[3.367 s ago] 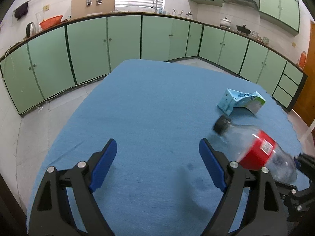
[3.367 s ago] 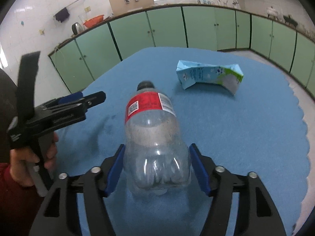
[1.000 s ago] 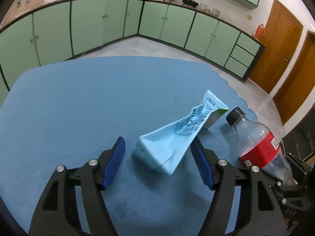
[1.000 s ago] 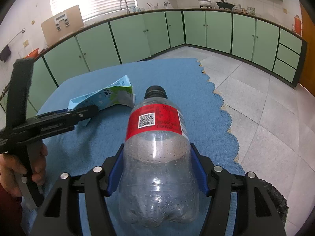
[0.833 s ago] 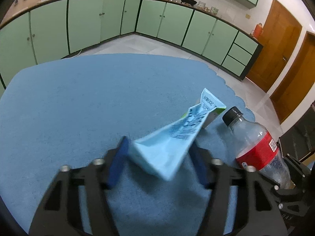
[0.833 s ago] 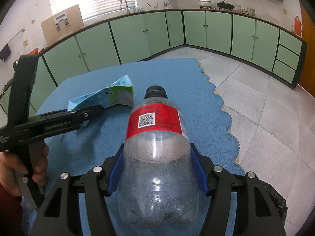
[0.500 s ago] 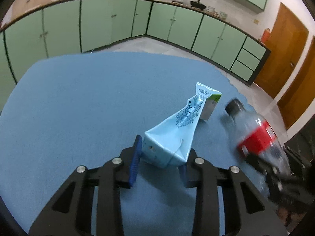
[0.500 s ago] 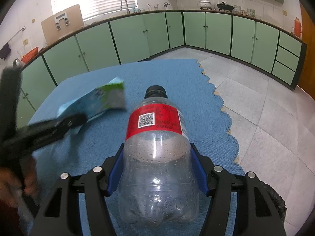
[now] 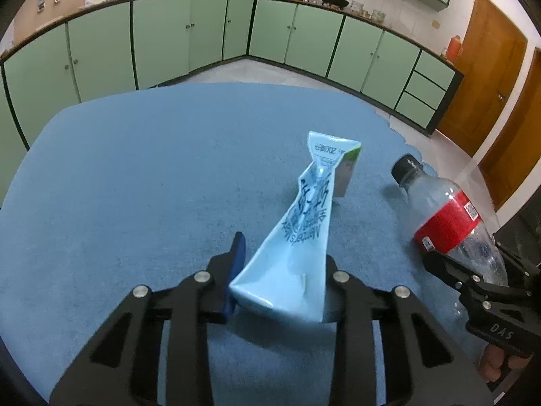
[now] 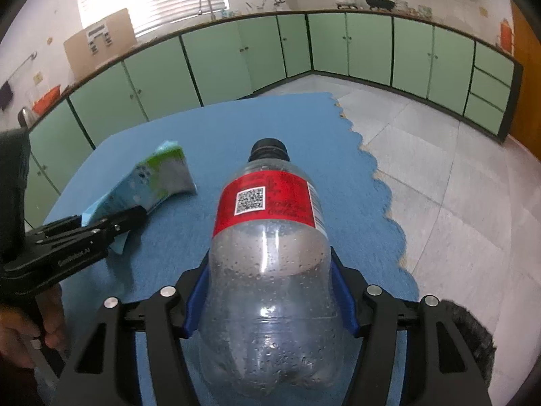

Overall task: Collect trash
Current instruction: 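Grasp the light-blue milk carton with the left tool while the right holds the bottle, then carry the carton and bottle over the bin and open both tools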

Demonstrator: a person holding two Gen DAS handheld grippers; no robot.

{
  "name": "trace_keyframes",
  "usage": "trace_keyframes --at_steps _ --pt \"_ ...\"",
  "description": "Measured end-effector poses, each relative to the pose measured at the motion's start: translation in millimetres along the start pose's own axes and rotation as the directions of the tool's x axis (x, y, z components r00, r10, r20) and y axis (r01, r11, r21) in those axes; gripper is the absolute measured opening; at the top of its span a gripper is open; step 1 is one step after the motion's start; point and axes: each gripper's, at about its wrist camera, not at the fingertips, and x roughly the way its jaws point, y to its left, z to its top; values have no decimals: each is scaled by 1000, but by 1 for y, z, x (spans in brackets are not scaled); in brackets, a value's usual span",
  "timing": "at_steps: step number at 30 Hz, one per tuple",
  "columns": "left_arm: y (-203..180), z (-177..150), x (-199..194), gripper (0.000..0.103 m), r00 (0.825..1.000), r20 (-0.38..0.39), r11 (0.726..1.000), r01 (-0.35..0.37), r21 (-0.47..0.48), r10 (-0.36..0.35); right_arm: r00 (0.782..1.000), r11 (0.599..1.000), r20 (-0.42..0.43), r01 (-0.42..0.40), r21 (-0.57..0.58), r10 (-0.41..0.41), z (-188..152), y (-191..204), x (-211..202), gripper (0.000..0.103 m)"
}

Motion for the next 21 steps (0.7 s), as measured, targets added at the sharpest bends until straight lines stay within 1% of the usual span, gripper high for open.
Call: trace_keyframes --at_steps 4,10,12,15,18,21 --pt "-5 -13 -21 30 999 29 1000 -23 -14 23 1000 1000 15 7 14 -7 -6 -5 -18 61" --pt "-30 -38 -56 30 998 56 999 -40 -18 41 998 1000 59 24 3 -24 -14 -8 -57 61" --pt "-41 -42 -66 30 998 62 999 -25 -19 26 996 1000 79 29 6 -29 -20 -12 -74 61" --pt "-66 -51 -78 30 998 70 1000 8 12 -8 994 999 102 48 23 -50 -27 -23 -98 61" --pt "-95 -59 -85 30 996 64 997 66 50 -69 989 996 118 84 42 -88 -41 -40 -127 61" --pt "-135 -67 -90 30 989 48 986 136 100 -141 983 988 123 128 82 -137 -57 -64 -153 61"
